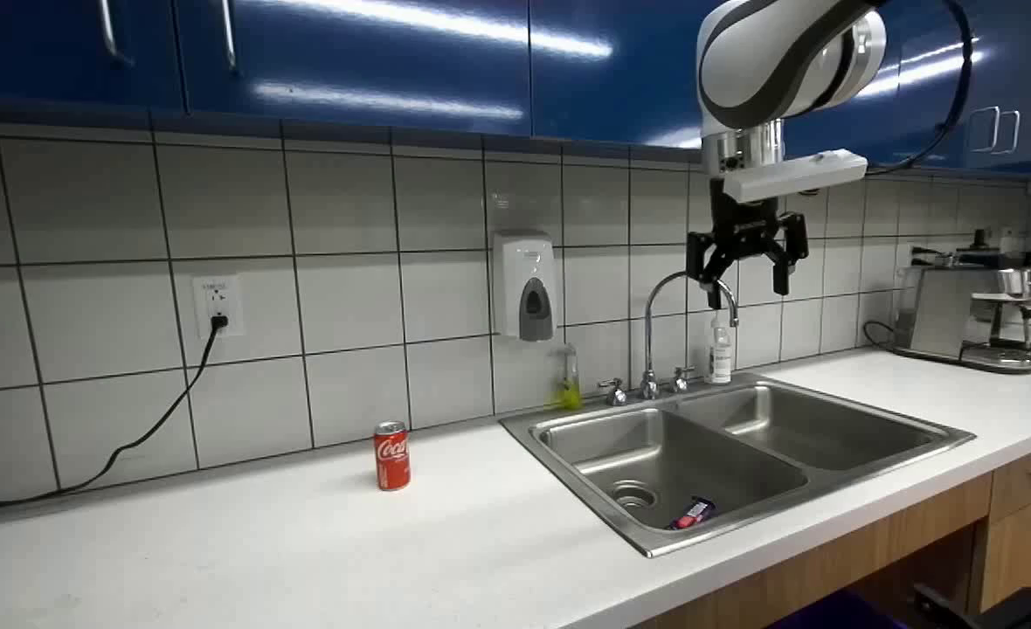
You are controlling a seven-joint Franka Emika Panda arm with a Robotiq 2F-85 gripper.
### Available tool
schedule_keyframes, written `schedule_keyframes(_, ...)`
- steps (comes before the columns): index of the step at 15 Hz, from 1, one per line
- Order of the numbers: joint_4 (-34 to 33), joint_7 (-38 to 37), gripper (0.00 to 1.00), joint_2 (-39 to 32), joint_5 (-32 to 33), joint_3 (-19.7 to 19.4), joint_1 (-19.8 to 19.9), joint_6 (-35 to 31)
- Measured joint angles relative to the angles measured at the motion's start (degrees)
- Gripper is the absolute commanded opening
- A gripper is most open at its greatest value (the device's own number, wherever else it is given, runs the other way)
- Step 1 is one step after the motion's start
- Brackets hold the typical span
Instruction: Remove the candy bar from the sink
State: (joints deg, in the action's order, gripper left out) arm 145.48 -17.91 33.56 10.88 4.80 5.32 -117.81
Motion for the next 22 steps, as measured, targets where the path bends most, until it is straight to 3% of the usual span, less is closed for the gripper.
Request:
schedule_keyframes(12,0.19,0.0,1.0,-1.19,0.0,-0.05,-0.32,-0.99)
schedule_keyframes(22,1.31,0.0,1.0,-13.13,-0.21,-0.18,-1.54,-11.34)
